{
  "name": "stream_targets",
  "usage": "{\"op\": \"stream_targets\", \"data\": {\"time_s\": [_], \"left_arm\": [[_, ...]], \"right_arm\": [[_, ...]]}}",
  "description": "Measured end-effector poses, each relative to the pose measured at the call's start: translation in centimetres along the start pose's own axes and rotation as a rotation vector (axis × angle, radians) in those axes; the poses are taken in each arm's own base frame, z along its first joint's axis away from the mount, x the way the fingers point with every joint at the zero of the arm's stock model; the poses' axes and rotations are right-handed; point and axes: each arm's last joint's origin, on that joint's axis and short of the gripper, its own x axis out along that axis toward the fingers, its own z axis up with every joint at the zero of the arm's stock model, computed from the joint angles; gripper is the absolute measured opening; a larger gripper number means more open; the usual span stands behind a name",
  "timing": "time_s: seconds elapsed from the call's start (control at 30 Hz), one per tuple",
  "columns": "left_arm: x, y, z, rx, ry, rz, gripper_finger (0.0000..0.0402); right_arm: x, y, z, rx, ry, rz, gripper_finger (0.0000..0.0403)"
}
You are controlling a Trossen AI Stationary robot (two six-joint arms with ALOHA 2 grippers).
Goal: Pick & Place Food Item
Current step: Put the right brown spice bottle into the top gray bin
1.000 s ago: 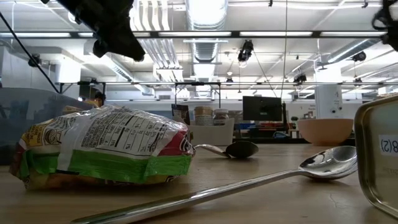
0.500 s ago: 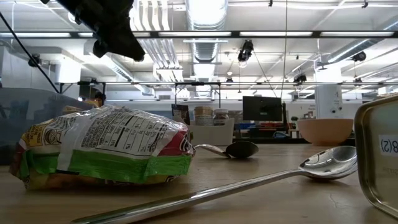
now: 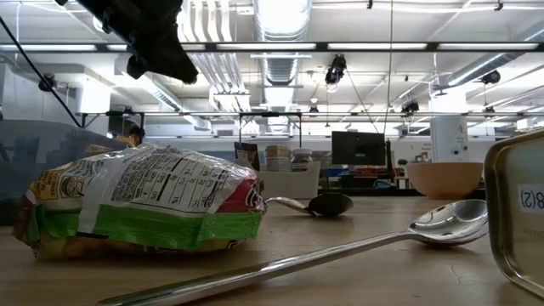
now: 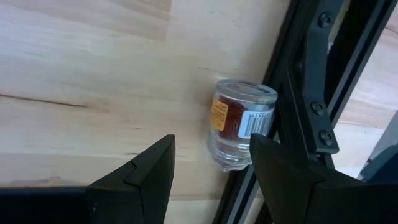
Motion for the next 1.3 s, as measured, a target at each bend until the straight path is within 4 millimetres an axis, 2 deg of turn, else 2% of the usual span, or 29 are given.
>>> {"op": "stream_targets", "data": {"time_s": [0.57, 1.3], "left_arm": [[0.0, 0.0, 0.0, 0.001, 0.003, 0.001, 0.0107], [0.0, 0.0, -0.1, 0.001, 0.004, 0.001, 0.0106]], "right_arm": [[2.7, -0.5, 0.3, 0.006, 0.032, -0.022, 0.0208], [4.5, -0.6, 0.8, 0.018, 0.062, 0.001, 0.0208]]}}
